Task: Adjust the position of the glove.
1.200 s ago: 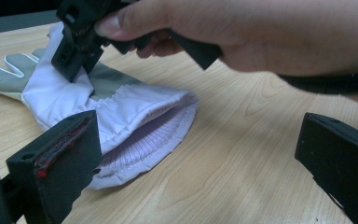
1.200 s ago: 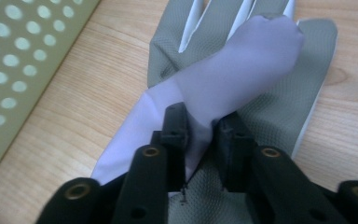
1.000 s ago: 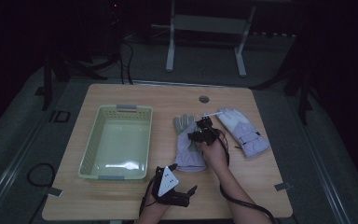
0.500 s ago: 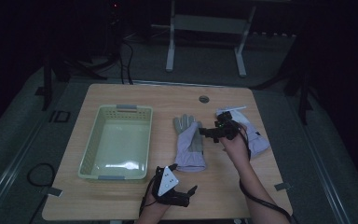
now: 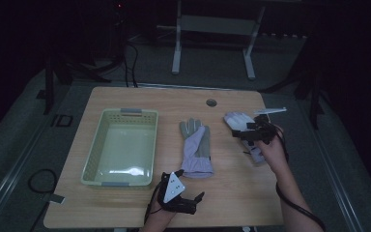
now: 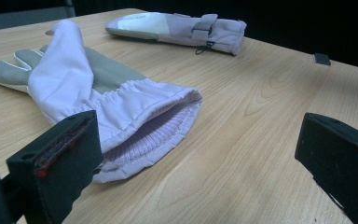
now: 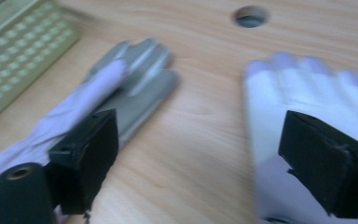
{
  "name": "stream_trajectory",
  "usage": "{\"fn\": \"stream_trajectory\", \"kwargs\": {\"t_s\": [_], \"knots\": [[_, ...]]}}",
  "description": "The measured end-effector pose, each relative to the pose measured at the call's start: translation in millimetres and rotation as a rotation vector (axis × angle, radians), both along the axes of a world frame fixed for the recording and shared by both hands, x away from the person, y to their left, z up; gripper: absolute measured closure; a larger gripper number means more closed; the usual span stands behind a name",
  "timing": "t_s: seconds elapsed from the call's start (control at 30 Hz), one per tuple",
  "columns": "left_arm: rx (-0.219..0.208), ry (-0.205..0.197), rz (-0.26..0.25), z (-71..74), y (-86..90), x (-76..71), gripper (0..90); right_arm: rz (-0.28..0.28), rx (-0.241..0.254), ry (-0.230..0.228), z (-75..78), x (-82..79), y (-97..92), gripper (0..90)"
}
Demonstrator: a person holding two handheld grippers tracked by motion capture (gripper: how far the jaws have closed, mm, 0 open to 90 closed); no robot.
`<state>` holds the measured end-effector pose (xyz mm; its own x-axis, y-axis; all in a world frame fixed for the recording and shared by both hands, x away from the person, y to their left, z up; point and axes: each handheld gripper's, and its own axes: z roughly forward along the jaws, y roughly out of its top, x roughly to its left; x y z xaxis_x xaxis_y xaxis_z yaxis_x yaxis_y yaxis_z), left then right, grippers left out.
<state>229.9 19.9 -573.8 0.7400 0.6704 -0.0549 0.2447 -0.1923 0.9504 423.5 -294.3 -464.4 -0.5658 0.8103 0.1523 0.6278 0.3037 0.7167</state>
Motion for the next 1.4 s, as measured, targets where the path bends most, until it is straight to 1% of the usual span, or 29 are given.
{"fn": "stream_trajectory", "kwargs": {"t_s": [0.03,0.07,0.1,0.13,0.2,0.23,0.27,0.3,0.33,0.37,0.4,0.43,0.47,0.5,0.53,0.63,0.67,0.7,0.83,0.93,0.97,1.0,1.03,1.1,1.13,1.17,1.2,1.27,1.4], "knots": [[0.001,-0.001,0.0,0.0,0.0,0.0,0.7,-0.022,-0.004,-0.011,0.2,0.0,-4.8,11.3],[0.001,-0.001,0.0,0.0,0.0,0.0,0.7,-0.022,-0.004,-0.011,0.2,0.0,-4.8,11.3],[0.001,-0.001,0.0,0.0,0.0,0.0,0.7,-0.025,0.007,-0.008,-0.1,0.1,-9.7,11.2],[0.0,0.0,0.0,0.0,-0.1,0.0,0.7,-0.037,0.006,-0.006,-1.4,1.4,-17.9,11.0],[-0.003,0.001,-0.002,0.0,0.0,0.0,0.7,-0.025,-0.008,0.016,-3.3,3.9,-24.1,12.3],[-0.002,0.001,-0.002,0.0,0.0,0.0,0.7,-0.04,-0.022,0.012,-3.8,5.2,-27.9,17.1],[-0.002,0.001,-0.002,0.0,0.0,0.0,0.7,-0.04,-0.022,0.012,-3.8,5.2,-27.9,17.1],[-0.002,0.0,-0.002,0.0,0.0,0.0,0.7,-0.046,-0.05,-0.002,-4.3,9.3,-38.6,27.1],[-0.001,-0.001,-0.002,0.0,0.0,0.0,0.7,-0.046,-0.05,-0.002,-4.3,9.3,-38.6,27.1],[-0.002,-0.001,-0.003,0.0,0.0,0.0,0.7,-0.046,-0.056,0.0,-4.2,10.9,-41.9,31.2],[-0.002,-0.001,-0.002,0.0,-0.1,-0.1,0.7,-0.045,-0.065,-0.002,-4.3,13.1,-45.0,31.8],[-0.002,-0.001,-0.002,0.0,-0.1,0.0,0.7,-0.047,-0.082,-0.006,-4.2,15.1,-47.8,35.4],[-0.002,-0.001,-0.002,0.0,-0.1,0.0,0.7,-0.047,-0.082,-0.006,-4.2,15.1,-47.8,35.4],[-0.003,0.002,-0.003,0.0,0.2,0.2,0.7,-0.041,-0.098,-0.002,-4.2,17.5,-50.5,38.0],[-0.002,0.003,-0.004,0.1,0.4,0.3,0.7,-0.033,-0.125,0.001,-4.9,22.8,-56.0,40.8],[-0.003,0.002,-0.004,0.0,0.3,0.2,0.7,-0.007,-0.157,0.005,-7.6,29.2,-60.9,41.6],[-0.004,-0.002,-0.004,0.0,0.2,-0.1,0.7,-0.002,-0.17,0.009,-9.6,31.6,-62.1,40.4],[-0.003,-0.004,-0.003,0.0,0.0,-0.3,0.7,0.0,-0.187,0.008,-11.9,33.9,-63.1,42.3],[-0.005,0.001,-0.003,0.0,0.3,0.0,0.7,0.043,-0.181,0.052,-26.4,42.3,-66.4,43.3],[-0.004,0.001,-0.003,0.0,0.5,0.2,0.7,0.035,-0.183,0.075,-40.7,46.9,-67.5,49.0],[-0.005,0.002,-0.003,0.1,0.5,0.2,0.7,0.033,-0.196,0.08,-45.9,48.1,-67.3,50.5],[-0.005,0.002,-0.003,0.1,0.5,0.2,0.7,0.02,-0.209,0.082,-51.0,49.8,-67.5,50.8],[-0.005,0.002,-0.003,0.1,0.5,0.2,0.7,0.011,-0.202,0.093,-55.9,51.2,-68.3,51.8],[-0.005,0.002,-0.003,0.0,0.5,0.3,0.7,0.016,-0.186,0.104,-65.1,52.3,-68.6,56.3],[-0.005,0.002,-0.003,0.0,0.6,0.3,0.7,0.019,-0.171,0.102,-66.7,51.7,-69.0,58.3],[-0.005,0.002,-0.003,0.0,0.5,0.2,0.7,0.023,-0.158,0.105,-67.0,51.7,-70.4,61.3],[-0.005,0.002,-0.004,0.0,0.5,0.1,0.7,0.015,-0.144,0.116,-66.9,51.6,-71.2,62.1],[-0.005,0.002,-0.004,0.0,0.4,0.1,0.7,0.003,-0.131,0.122,-67.1,50.6,-71.3,64.7],[-0.006,0.003,-0.004,0.0,0.6,0.2,0.7,-0.044,-0.089,0.123,-65.9,44.4,-70.4,73.9]]}}
